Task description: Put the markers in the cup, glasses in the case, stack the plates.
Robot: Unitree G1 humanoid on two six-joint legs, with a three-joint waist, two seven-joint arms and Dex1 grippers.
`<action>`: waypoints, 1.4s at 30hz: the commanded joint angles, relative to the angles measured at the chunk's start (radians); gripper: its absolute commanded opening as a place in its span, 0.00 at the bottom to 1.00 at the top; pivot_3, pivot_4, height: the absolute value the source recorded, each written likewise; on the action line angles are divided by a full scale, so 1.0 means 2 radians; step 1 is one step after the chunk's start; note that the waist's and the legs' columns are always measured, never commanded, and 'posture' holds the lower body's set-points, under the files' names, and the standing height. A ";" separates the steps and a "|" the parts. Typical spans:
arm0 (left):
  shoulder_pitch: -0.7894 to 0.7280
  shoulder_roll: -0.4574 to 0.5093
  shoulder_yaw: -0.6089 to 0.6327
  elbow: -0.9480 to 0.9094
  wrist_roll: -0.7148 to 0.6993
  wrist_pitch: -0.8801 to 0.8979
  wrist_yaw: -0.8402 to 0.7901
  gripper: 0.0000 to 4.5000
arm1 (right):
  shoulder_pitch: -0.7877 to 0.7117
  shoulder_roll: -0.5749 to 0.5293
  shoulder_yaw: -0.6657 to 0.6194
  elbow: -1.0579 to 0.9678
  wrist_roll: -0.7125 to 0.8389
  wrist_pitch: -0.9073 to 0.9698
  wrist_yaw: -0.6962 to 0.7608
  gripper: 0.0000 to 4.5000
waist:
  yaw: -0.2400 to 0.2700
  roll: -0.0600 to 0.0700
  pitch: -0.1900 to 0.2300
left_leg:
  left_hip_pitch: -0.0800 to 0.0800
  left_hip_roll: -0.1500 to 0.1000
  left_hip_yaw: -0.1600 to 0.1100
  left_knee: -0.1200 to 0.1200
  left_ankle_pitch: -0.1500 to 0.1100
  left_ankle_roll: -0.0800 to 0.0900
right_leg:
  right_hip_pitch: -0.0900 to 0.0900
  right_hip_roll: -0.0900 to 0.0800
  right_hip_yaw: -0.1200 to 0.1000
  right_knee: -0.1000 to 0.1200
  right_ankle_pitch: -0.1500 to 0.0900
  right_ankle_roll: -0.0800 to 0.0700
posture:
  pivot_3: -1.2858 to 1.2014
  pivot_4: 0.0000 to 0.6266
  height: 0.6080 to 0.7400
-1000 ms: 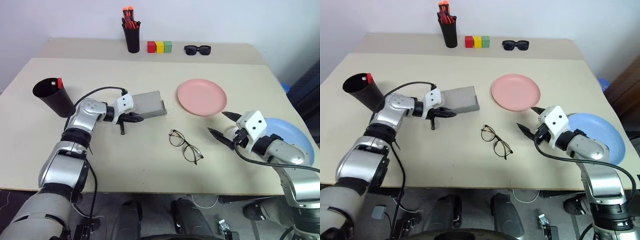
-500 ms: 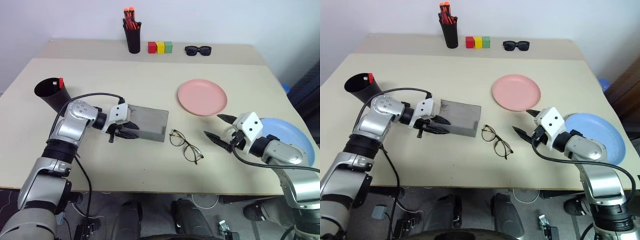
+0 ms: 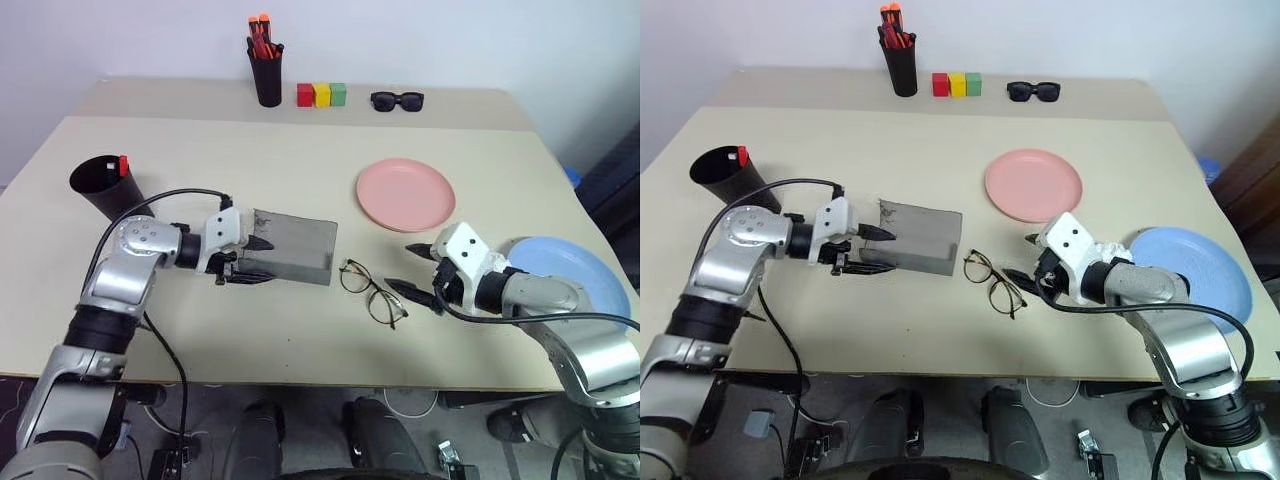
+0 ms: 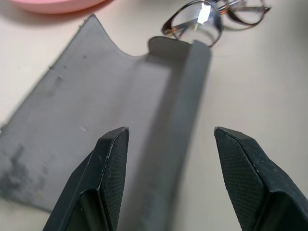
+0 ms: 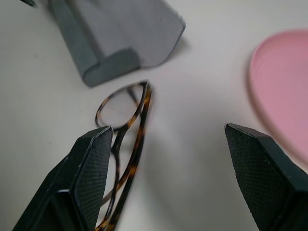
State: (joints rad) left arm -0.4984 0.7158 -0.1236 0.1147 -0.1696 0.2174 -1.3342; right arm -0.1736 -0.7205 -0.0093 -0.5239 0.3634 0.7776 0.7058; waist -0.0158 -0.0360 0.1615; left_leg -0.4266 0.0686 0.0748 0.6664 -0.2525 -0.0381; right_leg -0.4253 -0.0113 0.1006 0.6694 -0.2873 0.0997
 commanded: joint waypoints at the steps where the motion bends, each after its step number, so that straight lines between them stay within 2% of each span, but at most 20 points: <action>1: 0.023 0.011 0.010 -0.055 -0.015 0.031 0.017 0.64 | -0.003 -0.004 0.004 -0.028 0.005 0.003 -0.002 0.84 | 0.001 0.000 0.000 | 0.000 0.000 0.000 0.000 0.000 0.000 | 0.000 0.000 0.000 0.000 0.000 0.000 | 0.52 0.24 0.89; 5: 0.049 0.019 0.012 -0.103 -0.041 0.076 0.026 0.64 | -0.003 -0.010 0.014 -0.026 0.001 0.014 -0.005 0.84 | 0.001 0.000 0.000 | 0.000 0.000 0.000 0.000 0.000 0.000 | 0.000 0.000 0.000 0.000 0.000 0.000 | 0.52 0.24 0.89; 11: 0.081 0.033 0.019 -0.138 -0.046 0.073 0.041 0.64 | -0.034 0.014 0.033 -0.035 0.012 0.088 -0.043 0.84 | -0.001 0.000 0.000 | 0.000 0.000 0.000 0.000 0.000 0.000 | 0.000 0.000 0.000 0.000 0.000 0.000 | 0.52 0.24 0.89; 22: 0.121 0.047 0.091 -0.200 -0.098 0.078 0.078 0.64 | -0.073 0.057 0.069 -0.045 0.007 0.175 -0.110 0.84 | 0.000 0.000 0.000 | 0.000 0.000 0.000 0.000 0.000 0.000 | 0.000 0.000 0.000 0.000 0.000 -0.001 | 0.52 0.24 0.89; 29: 0.203 0.048 0.116 -0.273 -0.126 0.082 0.102 0.64 | -0.072 0.048 0.089 -0.049 -0.002 0.194 -0.125 0.84 | -0.002 0.000 0.000 | 0.000 0.000 0.000 0.000 0.000 0.000 | 0.000 0.000 0.000 0.000 0.000 -0.001 | 0.52 0.24 0.89; 32: 0.214 0.043 0.113 -0.281 -0.126 0.086 0.124 0.65 | -0.074 0.044 0.088 -0.045 -0.002 0.196 -0.124 0.65 | 0.000 0.000 0.000 | 0.000 0.000 0.000 0.000 0.000 0.000 | 0.000 0.000 0.000 0.000 -0.001 -0.002 | 0.52 0.24 0.89; 36: 0.219 0.033 0.107 -0.285 -0.128 0.094 0.150 0.65 | -0.076 0.042 0.090 -0.041 -0.001 0.195 -0.122 0.19 | -0.001 0.000 0.000 | 0.000 0.000 0.001 0.000 0.000 0.000 | 0.000 0.000 0.000 0.000 -0.001 -0.002 | 0.52 0.24 0.89; 38: 0.227 0.027 0.108 -0.288 -0.129 0.096 0.161 0.65 | -0.078 0.043 0.090 -0.041 0.000 0.196 -0.123 0.01 | -0.002 0.000 0.000 | 0.000 0.000 0.000 0.000 0.000 0.000 | 0.000 0.000 0.000 0.000 -0.001 -0.002 | 0.52 0.24 0.89; 42: 0.245 0.023 0.113 -0.295 -0.135 0.099 0.178 0.65 | -0.081 0.037 0.093 -0.045 -0.001 0.197 -0.121 0.01 | -0.002 0.000 0.000 | 0.000 0.000 0.000 0.000 0.000 0.000 | 0.000 0.000 0.000 0.000 -0.001 -0.002 | 0.52 0.24 0.89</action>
State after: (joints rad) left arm -0.0157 0.7646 0.0736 -0.4415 -0.4244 0.4133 -0.9932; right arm -0.3272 -0.6303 0.1811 -0.5884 0.3658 1.1729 0.4602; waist -0.0204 -0.0360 0.1608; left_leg -0.4260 0.0690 0.0757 0.6662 -0.2528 -0.0376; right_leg -0.4258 -0.0118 0.1012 0.6685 -0.2893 0.0961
